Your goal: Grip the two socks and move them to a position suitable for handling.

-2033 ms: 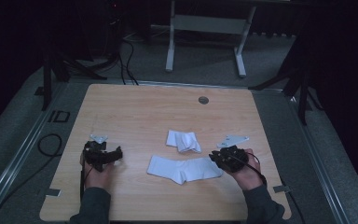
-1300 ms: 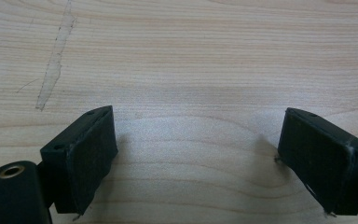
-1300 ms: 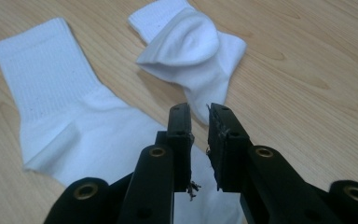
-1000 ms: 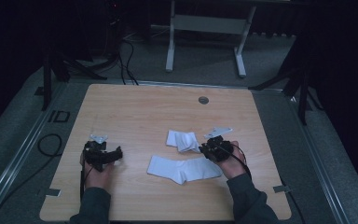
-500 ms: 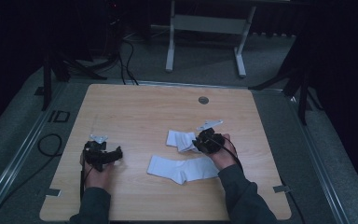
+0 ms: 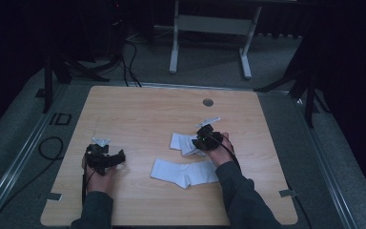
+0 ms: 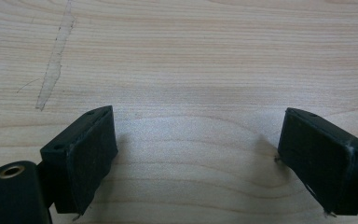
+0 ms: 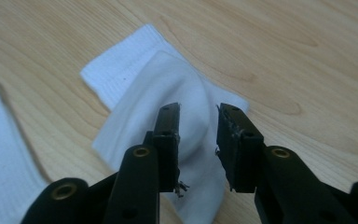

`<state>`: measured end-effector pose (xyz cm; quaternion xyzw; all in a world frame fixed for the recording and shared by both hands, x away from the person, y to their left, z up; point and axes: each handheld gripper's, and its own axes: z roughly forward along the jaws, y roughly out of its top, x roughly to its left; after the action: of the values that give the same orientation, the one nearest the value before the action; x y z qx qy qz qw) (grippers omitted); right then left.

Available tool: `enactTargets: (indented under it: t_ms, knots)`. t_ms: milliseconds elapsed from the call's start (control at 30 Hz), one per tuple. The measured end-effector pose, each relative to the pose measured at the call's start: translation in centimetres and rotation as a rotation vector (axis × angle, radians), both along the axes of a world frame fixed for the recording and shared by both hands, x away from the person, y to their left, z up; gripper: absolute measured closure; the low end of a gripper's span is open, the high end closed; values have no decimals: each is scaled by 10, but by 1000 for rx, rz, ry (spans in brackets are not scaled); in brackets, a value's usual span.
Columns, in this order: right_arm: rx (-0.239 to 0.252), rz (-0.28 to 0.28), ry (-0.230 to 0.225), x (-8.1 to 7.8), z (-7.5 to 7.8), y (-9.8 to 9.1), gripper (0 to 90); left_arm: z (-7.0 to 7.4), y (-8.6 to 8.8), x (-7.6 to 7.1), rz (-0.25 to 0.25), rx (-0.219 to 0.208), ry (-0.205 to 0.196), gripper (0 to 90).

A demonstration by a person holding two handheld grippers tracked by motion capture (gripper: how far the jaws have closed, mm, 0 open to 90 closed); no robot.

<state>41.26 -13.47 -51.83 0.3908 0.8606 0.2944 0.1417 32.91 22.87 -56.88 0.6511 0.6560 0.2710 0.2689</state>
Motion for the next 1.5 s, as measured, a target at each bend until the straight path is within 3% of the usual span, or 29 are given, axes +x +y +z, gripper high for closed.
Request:
enactTargets:
  t_ms: [233,400,433,600,1500]
  knots:
    - [-8,-31,68,12,-11,5,624,0,0,0,0,0,0,114]
    - [-17,-17,110,12,-16,7,721,0,0,0,0,0,0,114]
    - [-19,-10,110,9,-16,8,780,0,0,0,0,0,0,114]
    - [-4,-3,80,2,-10,8,875,0,0,0,0,0,0,113]
    - [71,29,-48,-21,35,-1,882,0,0,0,-6,-1,-3,115]
